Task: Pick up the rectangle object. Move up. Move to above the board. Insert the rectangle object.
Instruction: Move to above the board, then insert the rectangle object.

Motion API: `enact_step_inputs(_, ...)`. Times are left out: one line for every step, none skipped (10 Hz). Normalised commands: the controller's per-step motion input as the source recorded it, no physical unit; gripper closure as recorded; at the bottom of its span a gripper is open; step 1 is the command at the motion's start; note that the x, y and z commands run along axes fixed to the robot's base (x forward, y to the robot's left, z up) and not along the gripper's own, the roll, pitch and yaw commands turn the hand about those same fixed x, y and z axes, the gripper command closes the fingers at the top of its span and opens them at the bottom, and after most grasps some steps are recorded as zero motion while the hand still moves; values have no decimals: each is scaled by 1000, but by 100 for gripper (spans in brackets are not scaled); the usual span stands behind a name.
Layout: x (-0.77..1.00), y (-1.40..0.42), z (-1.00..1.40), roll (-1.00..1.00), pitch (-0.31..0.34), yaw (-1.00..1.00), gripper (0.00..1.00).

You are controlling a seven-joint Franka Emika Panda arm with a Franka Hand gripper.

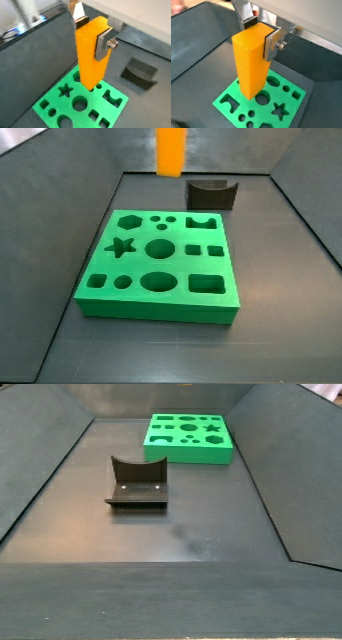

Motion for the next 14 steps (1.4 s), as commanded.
enact_step_inputs(78, -49, 24, 65, 156, 356, 100)
enact_step_inputs(75, -42, 22, 63, 138, 222, 100)
enact_step_inputs(106, -183, -274, 70, -1, -894, 100)
enact_step_inputs(29, -151, -271, 54, -4, -954, 100)
enact_step_inputs(20, -149, -271, 57, 0, -960, 100)
enact_step_inputs(3, -117, -280, 59, 0, -980, 100)
enact_step_inputs(3, -120, -277, 60, 0, -980, 100)
enact_step_inputs(0, -126, -263, 60, 0, -977, 100)
enact_step_inputs(0, -137, -254, 69, 0, -960, 100)
enact_step_inputs(0, -169, -203, 61, 0, -909, 100)
enact_step_inputs(0, -157, -77, 80, 26, -751, 100)
enact_step_inputs(0, -140, -129, 56, 0, -966, 100)
enact_step_inputs(0, -80, -154, 57, 0, -1000, 100)
enact_step_inputs(0, -54, -169, 56, 0, -1000, 100)
